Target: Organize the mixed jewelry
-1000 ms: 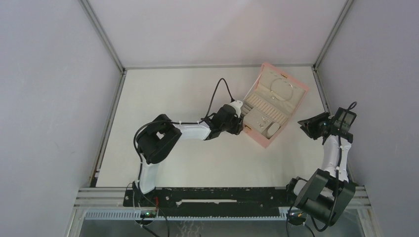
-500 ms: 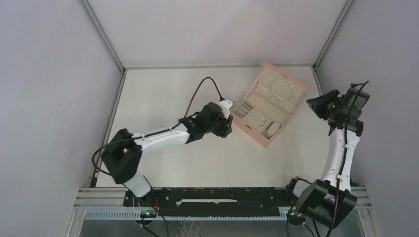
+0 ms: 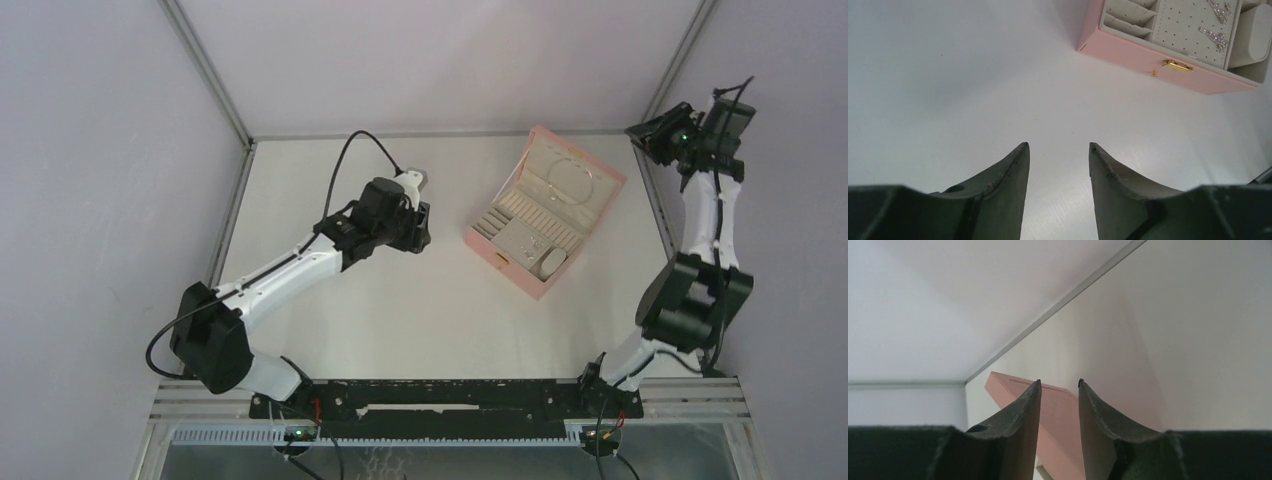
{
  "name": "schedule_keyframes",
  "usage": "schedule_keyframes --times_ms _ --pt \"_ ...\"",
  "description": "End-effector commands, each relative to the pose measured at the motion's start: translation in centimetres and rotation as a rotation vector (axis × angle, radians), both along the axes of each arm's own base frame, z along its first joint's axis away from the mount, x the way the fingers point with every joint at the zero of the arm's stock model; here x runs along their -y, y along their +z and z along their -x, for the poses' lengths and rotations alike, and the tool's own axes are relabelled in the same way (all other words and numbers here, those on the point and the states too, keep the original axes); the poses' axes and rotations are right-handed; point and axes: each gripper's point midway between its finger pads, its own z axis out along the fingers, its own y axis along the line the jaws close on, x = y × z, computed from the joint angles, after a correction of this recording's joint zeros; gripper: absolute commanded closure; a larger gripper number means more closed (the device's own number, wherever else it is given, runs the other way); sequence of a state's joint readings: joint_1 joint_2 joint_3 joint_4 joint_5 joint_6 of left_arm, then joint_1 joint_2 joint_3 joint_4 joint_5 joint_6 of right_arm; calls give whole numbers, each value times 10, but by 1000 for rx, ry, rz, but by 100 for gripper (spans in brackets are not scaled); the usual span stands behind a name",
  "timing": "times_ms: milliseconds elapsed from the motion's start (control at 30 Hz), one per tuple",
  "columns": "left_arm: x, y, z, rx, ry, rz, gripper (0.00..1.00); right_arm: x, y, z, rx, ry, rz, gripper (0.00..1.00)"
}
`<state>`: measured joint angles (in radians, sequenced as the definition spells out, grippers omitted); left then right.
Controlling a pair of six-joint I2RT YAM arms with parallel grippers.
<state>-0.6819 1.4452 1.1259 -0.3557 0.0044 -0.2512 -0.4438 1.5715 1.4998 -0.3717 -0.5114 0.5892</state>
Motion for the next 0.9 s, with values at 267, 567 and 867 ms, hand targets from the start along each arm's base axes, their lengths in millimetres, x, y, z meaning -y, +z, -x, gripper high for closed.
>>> schedule_keyframes --times_ms 267,567,867 --pt "-10 15 12 -4 13 57 46 -149 -20 8 -68 585 -198 58" --pt "-31 20 -5 -5 68 81 46 -199 -61 77 -190 683 -164 57" --pt "-13 45 -20 3 8 165 46 -183 -60 93 -196 550 29 58"
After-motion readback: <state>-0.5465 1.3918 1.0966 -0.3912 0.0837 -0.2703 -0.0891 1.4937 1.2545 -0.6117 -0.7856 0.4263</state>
